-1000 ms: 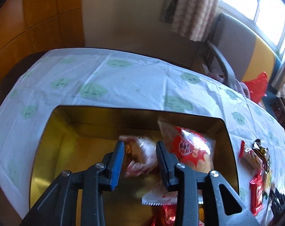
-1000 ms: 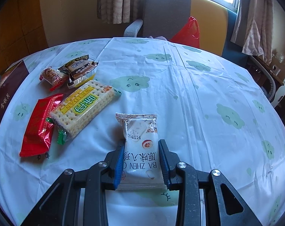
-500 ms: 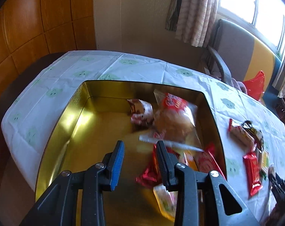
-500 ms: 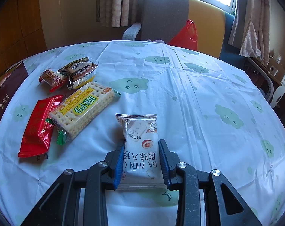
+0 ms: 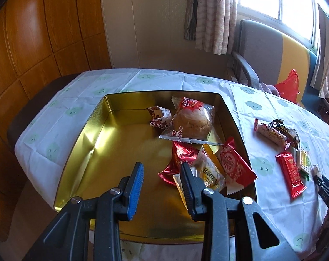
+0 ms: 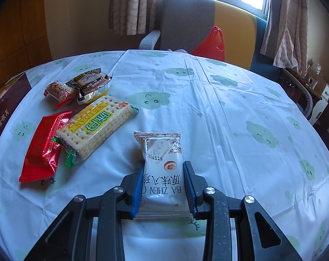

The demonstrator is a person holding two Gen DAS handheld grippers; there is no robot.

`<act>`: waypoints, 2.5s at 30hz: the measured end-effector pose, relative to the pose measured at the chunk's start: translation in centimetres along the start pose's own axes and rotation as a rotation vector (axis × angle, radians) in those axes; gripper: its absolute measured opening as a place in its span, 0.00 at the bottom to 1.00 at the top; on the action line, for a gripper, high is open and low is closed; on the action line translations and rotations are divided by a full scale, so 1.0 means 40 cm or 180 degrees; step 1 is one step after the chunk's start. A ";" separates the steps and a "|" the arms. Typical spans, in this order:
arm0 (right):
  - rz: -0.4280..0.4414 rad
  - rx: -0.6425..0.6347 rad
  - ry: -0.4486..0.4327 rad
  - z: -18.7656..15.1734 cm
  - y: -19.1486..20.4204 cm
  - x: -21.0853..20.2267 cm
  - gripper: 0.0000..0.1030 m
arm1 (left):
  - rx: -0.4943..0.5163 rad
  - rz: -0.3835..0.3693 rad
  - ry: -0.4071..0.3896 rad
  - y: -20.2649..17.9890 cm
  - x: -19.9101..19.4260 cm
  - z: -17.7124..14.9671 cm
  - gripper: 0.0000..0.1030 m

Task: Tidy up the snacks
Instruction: 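Carry the white BA ZHEN bag toward the gold tin with the right tool, then lower the white bag into the gold tin and open the right tool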

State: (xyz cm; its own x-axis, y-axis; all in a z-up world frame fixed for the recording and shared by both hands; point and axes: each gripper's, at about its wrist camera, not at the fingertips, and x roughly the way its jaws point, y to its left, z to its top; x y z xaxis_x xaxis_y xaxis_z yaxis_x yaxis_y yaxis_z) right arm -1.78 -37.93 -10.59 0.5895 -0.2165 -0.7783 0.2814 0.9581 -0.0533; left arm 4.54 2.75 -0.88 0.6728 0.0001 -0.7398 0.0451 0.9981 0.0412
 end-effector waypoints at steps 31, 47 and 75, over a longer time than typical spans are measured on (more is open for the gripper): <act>-0.0104 0.0075 0.0109 0.016 0.009 -0.006 0.32 | 0.0101 0.0094 -0.0122 0.007 -0.046 -0.037 0.34; 0.1356 -0.0459 -0.0125 0.116 0.294 -0.190 0.32 | -0.0341 0.0375 -0.0060 0.146 -0.022 -0.060 0.34; 0.2152 -0.1363 -0.0105 0.103 0.676 -0.258 0.32 | -0.0407 0.0386 -0.0066 0.171 -0.020 -0.068 0.34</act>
State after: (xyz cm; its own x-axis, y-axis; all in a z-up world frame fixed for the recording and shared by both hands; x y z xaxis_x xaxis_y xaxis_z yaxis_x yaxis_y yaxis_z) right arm 2.88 -10.55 -1.41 0.5523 0.4378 -0.7094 -0.4559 0.8711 0.1827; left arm 2.30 9.74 -1.83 0.6827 0.1210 -0.7206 -0.1307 0.9905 0.0426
